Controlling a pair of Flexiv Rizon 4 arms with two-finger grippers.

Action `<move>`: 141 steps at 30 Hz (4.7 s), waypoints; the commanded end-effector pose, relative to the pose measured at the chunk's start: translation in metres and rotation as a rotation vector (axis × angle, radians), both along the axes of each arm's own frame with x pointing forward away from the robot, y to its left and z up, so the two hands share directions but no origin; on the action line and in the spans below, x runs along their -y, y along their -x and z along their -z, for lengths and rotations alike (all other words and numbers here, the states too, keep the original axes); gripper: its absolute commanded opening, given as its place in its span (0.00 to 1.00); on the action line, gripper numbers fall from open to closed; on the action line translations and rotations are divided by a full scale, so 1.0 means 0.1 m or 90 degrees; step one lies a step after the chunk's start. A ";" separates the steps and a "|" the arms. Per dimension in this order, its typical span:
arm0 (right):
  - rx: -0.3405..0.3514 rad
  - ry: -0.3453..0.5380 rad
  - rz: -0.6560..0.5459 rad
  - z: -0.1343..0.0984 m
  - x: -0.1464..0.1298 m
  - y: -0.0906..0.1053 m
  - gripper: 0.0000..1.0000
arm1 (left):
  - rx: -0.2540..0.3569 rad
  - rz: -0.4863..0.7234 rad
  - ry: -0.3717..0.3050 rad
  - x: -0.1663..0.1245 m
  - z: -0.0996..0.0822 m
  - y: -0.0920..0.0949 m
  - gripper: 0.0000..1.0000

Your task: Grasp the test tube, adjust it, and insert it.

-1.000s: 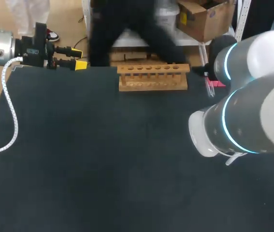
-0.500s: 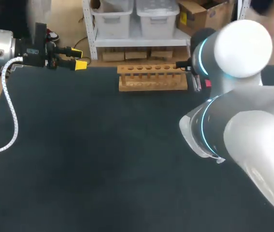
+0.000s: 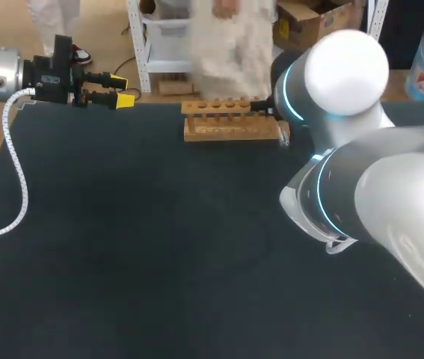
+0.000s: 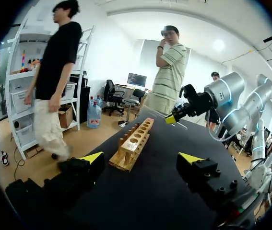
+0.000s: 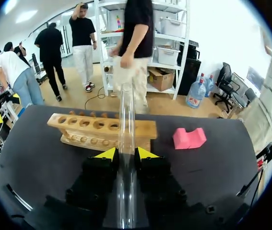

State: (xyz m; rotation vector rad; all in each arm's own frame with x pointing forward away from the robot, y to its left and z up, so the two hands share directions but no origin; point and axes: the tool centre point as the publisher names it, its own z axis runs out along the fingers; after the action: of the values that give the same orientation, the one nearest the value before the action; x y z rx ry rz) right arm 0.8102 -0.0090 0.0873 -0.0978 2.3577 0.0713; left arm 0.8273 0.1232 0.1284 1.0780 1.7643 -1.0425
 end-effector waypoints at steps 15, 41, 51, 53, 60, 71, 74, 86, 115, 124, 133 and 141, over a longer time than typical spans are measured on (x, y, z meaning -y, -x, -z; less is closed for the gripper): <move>-0.023 -0.017 -0.009 0.26 -0.25 -0.17 0.00 | 0.002 0.001 0.002 0.00 0.01 0.00 1.00; -0.064 -0.023 -0.013 0.46 -0.26 -0.27 0.00 | 0.002 0.001 0.002 0.00 0.01 0.00 1.00; -0.079 -0.024 -0.020 0.45 -0.23 -0.28 0.00 | 0.002 0.001 0.002 0.00 0.01 0.00 1.00; -0.076 -0.022 -0.020 0.40 -0.23 -0.27 0.00 | 0.002 0.001 0.002 0.00 0.01 0.00 1.00; -0.067 -0.013 -0.026 0.31 -0.22 -0.29 0.00 | 0.002 0.001 0.002 0.00 0.01 0.00 1.00; -0.084 -0.007 -0.033 0.39 -0.25 -0.29 0.00 | 0.002 0.001 0.002 0.00 0.01 0.00 1.00; -0.089 -0.009 -0.037 0.40 -0.26 -0.30 0.00 | 0.002 0.001 0.002 0.00 0.01 0.00 1.00; -0.116 -0.018 -0.049 0.48 -0.29 -0.30 0.00 | 0.002 0.001 0.002 0.00 0.01 0.00 1.00; 0.010 -0.056 -0.039 -0.08 -0.15 -0.03 0.00 | 0.002 0.001 0.002 0.00 0.01 0.00 1.00; 0.161 -0.042 -0.076 -0.43 -0.03 -0.07 0.00 | 0.002 0.001 0.002 0.00 0.01 0.00 1.00; 0.244 -0.047 -0.082 -0.62 0.03 -0.15 0.00 | 0.002 0.001 0.002 0.00 0.01 0.00 1.00; 0.244 -0.050 -0.075 -0.63 0.08 -0.06 0.00 | 0.002 0.001 0.002 0.00 0.01 0.00 1.00</move>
State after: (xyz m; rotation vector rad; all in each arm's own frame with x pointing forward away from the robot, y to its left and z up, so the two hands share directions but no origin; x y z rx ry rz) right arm 0.8246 -0.0133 0.1516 -0.2335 2.2388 0.1667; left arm 0.8273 0.1232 0.1284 1.0779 1.7644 -1.0425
